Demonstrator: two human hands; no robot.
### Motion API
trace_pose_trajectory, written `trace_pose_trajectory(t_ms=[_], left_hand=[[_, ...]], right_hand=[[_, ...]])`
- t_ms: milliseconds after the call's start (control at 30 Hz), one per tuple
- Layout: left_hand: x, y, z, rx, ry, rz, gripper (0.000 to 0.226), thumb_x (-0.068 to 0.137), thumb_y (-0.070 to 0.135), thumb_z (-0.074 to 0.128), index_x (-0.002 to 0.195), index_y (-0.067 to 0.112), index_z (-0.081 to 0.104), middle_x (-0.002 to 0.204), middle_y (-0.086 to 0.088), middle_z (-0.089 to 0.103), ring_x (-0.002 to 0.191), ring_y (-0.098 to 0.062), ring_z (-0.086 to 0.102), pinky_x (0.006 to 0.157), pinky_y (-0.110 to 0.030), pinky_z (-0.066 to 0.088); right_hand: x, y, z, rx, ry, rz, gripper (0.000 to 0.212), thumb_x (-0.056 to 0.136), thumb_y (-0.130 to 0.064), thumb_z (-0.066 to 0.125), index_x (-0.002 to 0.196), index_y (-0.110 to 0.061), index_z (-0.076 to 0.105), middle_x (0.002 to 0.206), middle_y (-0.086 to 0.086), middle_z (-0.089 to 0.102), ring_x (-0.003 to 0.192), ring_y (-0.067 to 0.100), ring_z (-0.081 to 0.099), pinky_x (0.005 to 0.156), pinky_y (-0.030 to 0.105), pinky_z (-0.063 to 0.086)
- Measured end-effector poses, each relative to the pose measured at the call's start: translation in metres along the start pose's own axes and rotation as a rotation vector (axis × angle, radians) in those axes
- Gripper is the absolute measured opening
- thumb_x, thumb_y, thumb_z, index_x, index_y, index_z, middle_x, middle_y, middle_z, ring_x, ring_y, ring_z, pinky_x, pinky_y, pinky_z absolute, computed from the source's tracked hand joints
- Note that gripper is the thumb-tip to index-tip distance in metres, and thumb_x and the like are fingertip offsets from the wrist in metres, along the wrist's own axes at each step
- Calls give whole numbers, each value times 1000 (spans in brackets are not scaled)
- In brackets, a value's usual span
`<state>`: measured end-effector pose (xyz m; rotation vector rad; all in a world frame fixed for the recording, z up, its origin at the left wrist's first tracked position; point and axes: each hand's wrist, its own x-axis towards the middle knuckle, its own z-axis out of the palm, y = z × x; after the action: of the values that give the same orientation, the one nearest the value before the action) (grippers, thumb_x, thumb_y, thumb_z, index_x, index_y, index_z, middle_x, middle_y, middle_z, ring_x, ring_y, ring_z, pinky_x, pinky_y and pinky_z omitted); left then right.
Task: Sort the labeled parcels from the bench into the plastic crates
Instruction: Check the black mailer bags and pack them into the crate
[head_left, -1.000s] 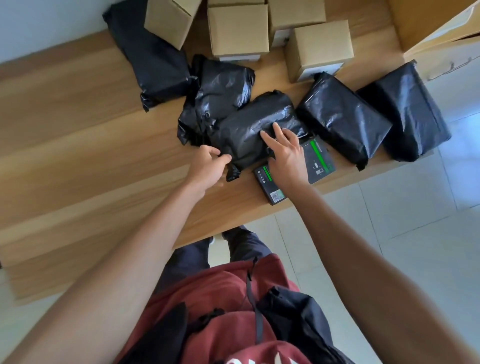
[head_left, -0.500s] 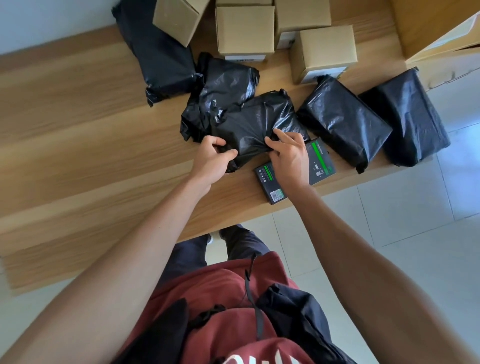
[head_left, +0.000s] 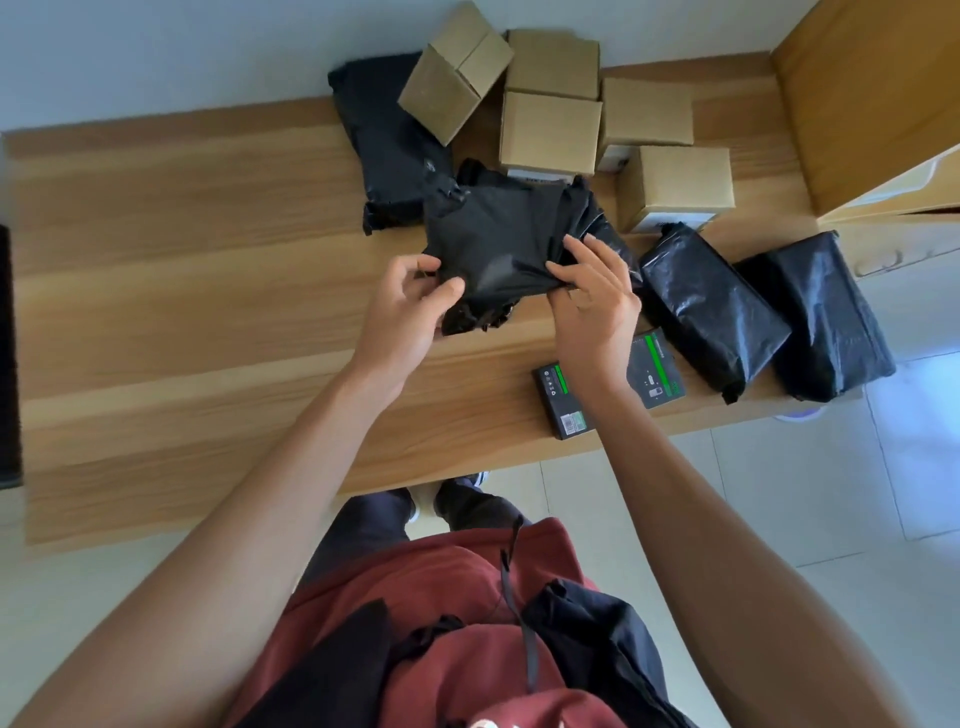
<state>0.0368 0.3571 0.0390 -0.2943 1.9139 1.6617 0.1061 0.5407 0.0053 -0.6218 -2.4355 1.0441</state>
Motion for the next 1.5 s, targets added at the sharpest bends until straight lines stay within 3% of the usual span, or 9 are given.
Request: trace_pose_trajectory(t_ms=[167, 333, 500, 600, 700, 900, 1100, 1333, 1500], left_hand=[[-15, 24, -30, -112, 64, 105, 32, 104, 19, 62, 135, 17, 55, 108, 6, 78, 96, -15, 77, 84, -44, 62], [-21, 30, -60, -12, 112, 181, 37, 101, 17, 65, 136, 21, 57, 120, 3, 74, 106, -15, 74, 93, -48, 61], [-23, 40, -74, 62, 132, 280, 47, 95, 29, 72, 139, 27, 57, 130, 14, 68, 119, -5, 65, 100, -43, 57], [-24, 44, -75, 104, 69, 340, 52, 92, 31, 74, 141, 24, 57, 131, 12, 69, 122, -6, 64, 107, -43, 53], [-25, 44, -75, 154, 41, 336, 66, 83, 47, 74, 143, 27, 55, 134, 14, 67, 127, -10, 62, 107, -46, 53], [-23, 47, -79, 172, 76, 330, 57, 92, 30, 77, 143, 28, 51, 129, 10, 66, 119, -14, 64, 97, -44, 60], [-21, 59, -85, 39, 99, 337, 52, 90, 15, 79, 137, 25, 60, 109, 10, 72, 100, -7, 73, 79, -26, 61], [-21, 67, -113, 117, 56, 434, 45, 94, 11, 74, 134, 29, 66, 109, 14, 77, 103, -7, 72, 79, -27, 62], [-2, 78, -145, 517, 46, 520, 51, 91, 9, 73, 137, 31, 68, 115, 16, 71, 109, -5, 67, 90, -23, 50]], right_hand=[[20, -42, -3, 285, 22, 278, 27, 93, -5, 70, 118, -13, 79, 123, -1, 75, 119, 4, 66, 106, 34, 54], [30, -79, -8, 434, -43, 277, 7, 96, -15, 73, 91, -18, 76, 83, -5, 75, 77, 6, 66, 75, 27, 54], [44, -102, -4, 612, -182, 362, 9, 102, -14, 65, 100, -10, 72, 96, 9, 79, 92, 25, 76, 84, 45, 63], [47, -112, 0, 688, -283, 458, 13, 105, -13, 59, 105, -6, 70, 94, 3, 80, 85, 17, 76, 76, 39, 61], [48, -120, 4, 738, -393, 584, 18, 108, -18, 54, 111, -8, 68, 94, 4, 78, 82, 19, 74, 81, 51, 62], [55, -129, 2, 716, -485, 750, 25, 112, -17, 43, 114, -10, 67, 89, 4, 78, 75, 22, 75, 54, 35, 59], [55, -132, 4, 761, -538, 756, 31, 110, -15, 41, 115, -10, 70, 110, 13, 78, 101, 34, 75, 85, 63, 61], [51, -139, -2, 557, -373, 606, 25, 104, -15, 57, 126, -26, 63, 113, -3, 77, 102, 17, 74, 83, 45, 57], [48, -151, -15, 247, -132, 201, 49, 101, -18, 60, 147, -30, 48, 138, -11, 61, 121, 5, 61, 104, 37, 54]])
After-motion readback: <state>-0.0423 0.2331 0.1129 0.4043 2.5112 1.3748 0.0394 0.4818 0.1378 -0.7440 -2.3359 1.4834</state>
